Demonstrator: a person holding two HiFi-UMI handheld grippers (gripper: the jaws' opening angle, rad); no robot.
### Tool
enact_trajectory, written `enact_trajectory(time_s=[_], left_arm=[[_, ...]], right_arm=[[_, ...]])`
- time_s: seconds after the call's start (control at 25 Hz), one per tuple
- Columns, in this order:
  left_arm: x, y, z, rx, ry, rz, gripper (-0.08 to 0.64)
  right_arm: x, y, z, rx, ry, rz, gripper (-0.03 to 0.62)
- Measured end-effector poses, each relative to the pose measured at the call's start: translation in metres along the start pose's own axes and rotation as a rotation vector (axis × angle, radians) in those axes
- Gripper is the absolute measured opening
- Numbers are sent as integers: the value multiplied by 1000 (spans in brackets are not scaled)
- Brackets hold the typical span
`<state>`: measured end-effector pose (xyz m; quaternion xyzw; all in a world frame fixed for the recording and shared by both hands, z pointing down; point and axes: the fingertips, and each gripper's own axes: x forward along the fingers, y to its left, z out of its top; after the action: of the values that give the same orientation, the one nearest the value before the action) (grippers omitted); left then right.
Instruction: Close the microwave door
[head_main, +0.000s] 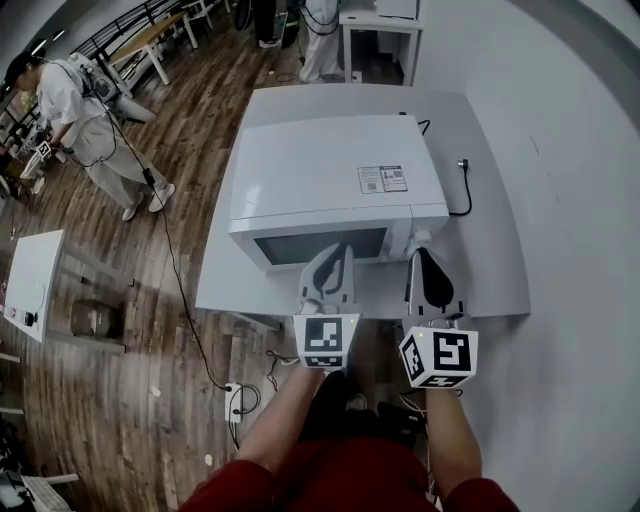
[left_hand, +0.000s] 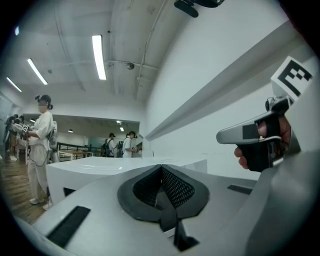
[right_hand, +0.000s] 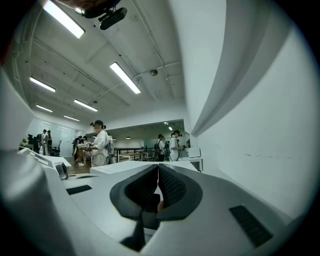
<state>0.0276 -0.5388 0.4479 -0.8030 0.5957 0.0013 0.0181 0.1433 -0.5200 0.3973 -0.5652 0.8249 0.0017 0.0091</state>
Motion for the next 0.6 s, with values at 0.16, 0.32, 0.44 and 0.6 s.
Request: enact_trajectory(time_s=[0.16, 0.32, 0.44, 0.6], left_arm=[[-36, 18, 19, 27, 31, 44, 26], [-71, 39, 43, 30, 37, 105, 26], [-91, 52, 54, -1, 45, 150, 26], [-100, 65, 79, -1, 25, 160, 26]], right_arm=[[-13, 23, 11, 11, -31, 52, 28], [-23, 48, 25, 7, -54, 106, 28], [-27, 63, 35, 6, -67, 133, 28], [-25, 81, 63, -20, -115, 156, 28]])
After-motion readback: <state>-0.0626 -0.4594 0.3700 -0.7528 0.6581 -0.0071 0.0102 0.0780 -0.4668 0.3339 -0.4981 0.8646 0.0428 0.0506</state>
